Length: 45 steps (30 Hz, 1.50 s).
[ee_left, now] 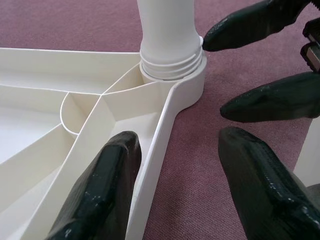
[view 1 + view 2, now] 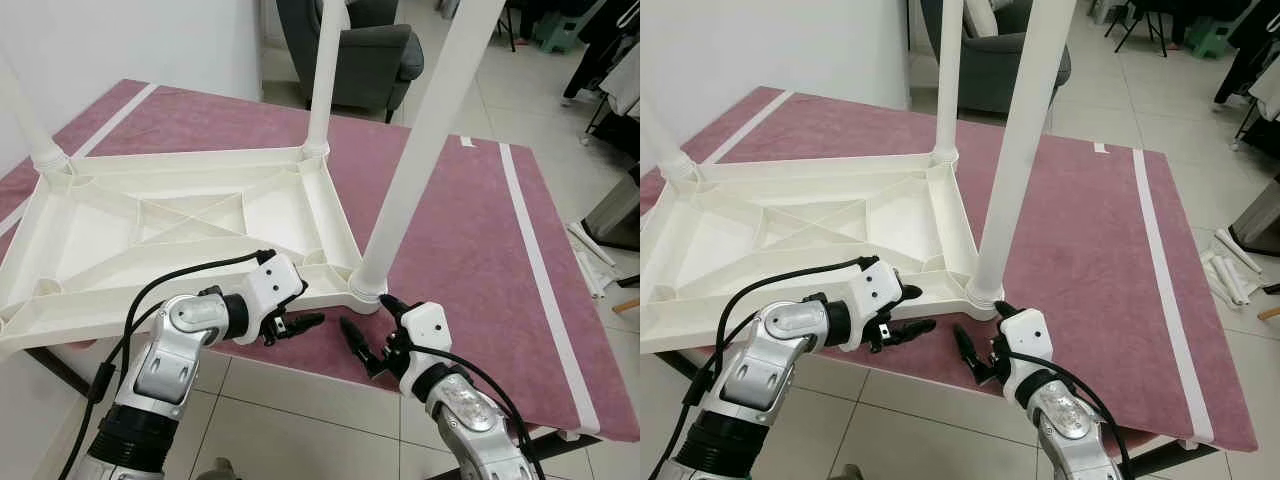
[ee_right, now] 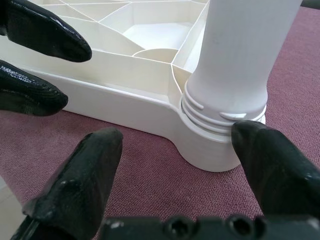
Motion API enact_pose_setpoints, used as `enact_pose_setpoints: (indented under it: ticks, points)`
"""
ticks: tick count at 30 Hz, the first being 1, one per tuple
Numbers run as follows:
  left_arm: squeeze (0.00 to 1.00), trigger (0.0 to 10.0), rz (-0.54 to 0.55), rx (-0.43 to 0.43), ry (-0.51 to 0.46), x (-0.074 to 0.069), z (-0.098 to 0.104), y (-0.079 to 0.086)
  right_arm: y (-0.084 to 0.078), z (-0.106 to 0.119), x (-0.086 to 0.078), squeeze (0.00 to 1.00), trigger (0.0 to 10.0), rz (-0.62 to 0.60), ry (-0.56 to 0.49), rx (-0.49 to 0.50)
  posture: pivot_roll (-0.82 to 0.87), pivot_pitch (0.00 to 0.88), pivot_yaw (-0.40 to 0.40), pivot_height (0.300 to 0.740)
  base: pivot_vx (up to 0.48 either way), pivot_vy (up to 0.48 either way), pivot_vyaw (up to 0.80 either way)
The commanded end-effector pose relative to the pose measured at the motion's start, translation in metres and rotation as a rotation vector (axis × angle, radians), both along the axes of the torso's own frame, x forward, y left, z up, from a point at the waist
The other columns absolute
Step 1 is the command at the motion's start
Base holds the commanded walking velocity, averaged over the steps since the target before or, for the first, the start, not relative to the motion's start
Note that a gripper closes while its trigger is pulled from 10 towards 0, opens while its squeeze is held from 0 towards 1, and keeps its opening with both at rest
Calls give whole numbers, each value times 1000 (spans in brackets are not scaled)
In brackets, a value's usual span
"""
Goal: Building children table
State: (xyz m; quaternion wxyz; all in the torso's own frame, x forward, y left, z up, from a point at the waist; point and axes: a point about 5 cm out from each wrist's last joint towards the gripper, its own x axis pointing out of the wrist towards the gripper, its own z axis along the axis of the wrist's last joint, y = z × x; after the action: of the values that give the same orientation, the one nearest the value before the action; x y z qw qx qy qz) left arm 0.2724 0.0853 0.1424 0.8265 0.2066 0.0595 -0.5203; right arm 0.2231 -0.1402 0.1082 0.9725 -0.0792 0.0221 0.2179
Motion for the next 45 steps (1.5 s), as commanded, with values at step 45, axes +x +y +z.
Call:
enact_pose_setpoints:
  ticks: [45]
  points:
    - [0,10000,-92,165,28,41,-8,-24,-11,57,88,0,10000,362,6,6,131,0,8,740,0,0,0]
